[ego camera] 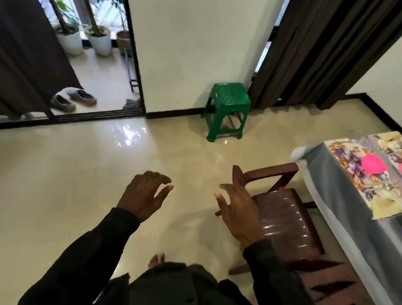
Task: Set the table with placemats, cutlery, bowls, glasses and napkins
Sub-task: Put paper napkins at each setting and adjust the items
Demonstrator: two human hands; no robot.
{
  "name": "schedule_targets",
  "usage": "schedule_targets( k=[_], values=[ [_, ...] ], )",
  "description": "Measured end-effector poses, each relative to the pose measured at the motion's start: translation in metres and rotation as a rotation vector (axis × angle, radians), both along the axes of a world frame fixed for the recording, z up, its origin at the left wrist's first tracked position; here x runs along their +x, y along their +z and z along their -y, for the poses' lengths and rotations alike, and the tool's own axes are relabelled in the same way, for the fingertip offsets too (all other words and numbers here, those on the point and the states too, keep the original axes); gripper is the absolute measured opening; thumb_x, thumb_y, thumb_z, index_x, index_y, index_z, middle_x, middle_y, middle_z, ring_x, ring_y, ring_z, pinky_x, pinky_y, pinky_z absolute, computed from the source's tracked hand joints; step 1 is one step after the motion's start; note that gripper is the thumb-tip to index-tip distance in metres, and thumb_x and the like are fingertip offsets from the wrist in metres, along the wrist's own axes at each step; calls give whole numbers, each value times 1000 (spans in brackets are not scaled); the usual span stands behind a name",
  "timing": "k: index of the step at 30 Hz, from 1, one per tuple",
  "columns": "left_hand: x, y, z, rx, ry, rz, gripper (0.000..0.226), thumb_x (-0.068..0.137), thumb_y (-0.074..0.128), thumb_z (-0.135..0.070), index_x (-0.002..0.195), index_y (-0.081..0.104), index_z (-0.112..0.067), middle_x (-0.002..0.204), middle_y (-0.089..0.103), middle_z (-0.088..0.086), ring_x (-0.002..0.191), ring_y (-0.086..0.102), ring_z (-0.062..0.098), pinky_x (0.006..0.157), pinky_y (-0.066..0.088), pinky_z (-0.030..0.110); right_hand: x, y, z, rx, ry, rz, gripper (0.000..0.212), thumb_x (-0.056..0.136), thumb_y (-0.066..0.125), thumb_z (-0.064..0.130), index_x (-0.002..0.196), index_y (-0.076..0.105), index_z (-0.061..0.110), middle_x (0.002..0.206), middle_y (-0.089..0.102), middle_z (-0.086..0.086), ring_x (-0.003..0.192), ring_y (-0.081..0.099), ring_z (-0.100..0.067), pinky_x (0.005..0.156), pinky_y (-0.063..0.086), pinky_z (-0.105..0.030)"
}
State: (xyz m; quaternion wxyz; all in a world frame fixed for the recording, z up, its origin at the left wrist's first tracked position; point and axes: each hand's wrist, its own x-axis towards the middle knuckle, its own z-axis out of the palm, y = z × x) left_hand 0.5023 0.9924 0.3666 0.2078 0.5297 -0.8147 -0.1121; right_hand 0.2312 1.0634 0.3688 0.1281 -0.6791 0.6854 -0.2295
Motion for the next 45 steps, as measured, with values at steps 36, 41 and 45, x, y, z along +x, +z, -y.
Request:
schedule_targets(
  k=[36, 41, 45],
  values=[
    [-420, -40, 585, 135, -843, 102, 48, 96, 42, -54, 110, 73, -20, 111, 74, -1, 102, 68, 21, 88, 49, 32, -282, -44, 408, 51, -746, 118, 32, 105, 51, 39, 125, 65, 17, 120, 68, -2, 100, 65, -19, 86, 54, -33],
    [-534, -58, 625, 204, -1073, 138, 48, 97, 39, -56, 113, 70, -24, 115, 71, -6, 108, 64, 17, 93, 48, 33, -338, -58, 417, 94, -979, 93, 35, 106, 44, 47, 122, 62, 22, 114, 68, -1, 95, 65, -19, 80, 54, -34],
    [-626, -54, 645, 234, -1248, 151, 43, 96, 41, -55, 110, 70, -27, 112, 71, -10, 106, 65, 15, 89, 50, 35, -380, -62, 425, 108, -1178, 106, 37, 106, 34, 53, 106, 60, 26, 99, 65, 2, 89, 60, -17, 74, 53, -41]
  ],
)
